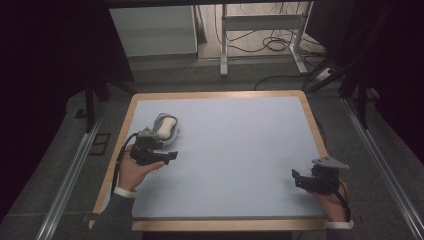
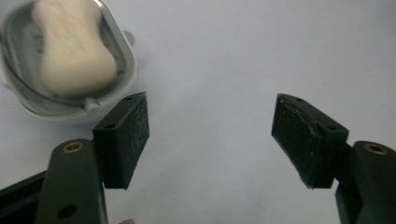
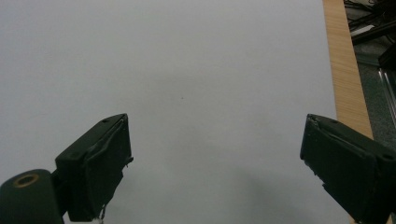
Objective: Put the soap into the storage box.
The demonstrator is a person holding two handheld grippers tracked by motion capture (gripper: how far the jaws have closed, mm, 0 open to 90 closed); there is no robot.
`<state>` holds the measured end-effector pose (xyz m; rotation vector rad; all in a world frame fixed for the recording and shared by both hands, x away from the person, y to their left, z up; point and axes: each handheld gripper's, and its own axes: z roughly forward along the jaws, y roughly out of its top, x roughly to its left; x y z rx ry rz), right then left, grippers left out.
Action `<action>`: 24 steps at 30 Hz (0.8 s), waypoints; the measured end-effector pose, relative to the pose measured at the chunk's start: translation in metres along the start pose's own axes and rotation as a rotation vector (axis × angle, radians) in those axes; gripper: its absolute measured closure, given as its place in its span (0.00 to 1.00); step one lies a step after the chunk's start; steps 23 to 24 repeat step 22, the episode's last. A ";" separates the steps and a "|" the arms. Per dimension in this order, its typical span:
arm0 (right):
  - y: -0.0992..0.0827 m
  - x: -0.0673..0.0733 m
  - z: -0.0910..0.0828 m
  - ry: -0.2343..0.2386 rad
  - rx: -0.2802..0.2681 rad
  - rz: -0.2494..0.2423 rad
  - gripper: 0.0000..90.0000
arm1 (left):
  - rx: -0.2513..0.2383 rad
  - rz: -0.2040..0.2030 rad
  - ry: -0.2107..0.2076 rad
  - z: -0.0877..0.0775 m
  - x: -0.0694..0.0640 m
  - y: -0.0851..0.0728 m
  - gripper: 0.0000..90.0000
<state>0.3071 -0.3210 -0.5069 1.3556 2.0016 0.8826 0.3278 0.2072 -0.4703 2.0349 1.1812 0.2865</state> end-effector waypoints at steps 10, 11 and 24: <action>0.001 0.002 0.000 0.003 -0.002 -0.006 0.09 | -0.013 -0.030 -0.016 0.001 -0.016 -0.042 0.31; 0.001 0.002 0.000 0.003 -0.003 -0.005 0.09 | -0.011 -0.030 -0.019 0.002 -0.017 -0.044 0.30; 0.003 0.005 -0.001 0.003 -0.014 -0.015 0.09 | -0.004 -0.044 -0.004 0.003 -0.019 -0.053 0.30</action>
